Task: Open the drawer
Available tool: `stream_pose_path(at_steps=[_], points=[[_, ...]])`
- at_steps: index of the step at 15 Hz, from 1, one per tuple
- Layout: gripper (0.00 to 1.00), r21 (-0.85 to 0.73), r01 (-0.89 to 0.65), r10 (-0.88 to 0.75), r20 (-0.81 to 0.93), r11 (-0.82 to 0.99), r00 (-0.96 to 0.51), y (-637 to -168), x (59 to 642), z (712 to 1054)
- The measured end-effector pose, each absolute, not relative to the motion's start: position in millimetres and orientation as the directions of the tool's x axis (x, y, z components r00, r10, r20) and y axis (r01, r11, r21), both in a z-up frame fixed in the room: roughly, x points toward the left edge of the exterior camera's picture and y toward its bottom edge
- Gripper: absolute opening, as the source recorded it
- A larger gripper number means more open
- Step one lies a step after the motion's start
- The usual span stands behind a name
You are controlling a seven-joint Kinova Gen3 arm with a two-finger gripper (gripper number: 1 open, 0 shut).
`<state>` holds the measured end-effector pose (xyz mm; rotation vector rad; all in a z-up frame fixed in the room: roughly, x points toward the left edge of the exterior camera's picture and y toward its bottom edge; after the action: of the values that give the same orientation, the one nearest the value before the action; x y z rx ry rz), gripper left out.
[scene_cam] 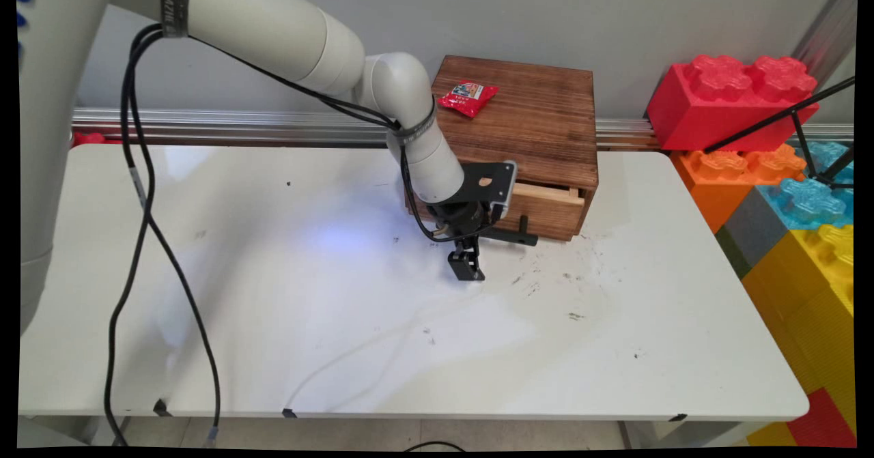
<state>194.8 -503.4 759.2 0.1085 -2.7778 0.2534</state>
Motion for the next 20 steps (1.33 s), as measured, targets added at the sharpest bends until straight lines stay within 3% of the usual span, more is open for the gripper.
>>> stream_pose_path(at_steps=[20], points=[[1.0,-0.142,-0.062,-0.011,0.337,0.988,-0.942,-421.4,195.6,763.3]])
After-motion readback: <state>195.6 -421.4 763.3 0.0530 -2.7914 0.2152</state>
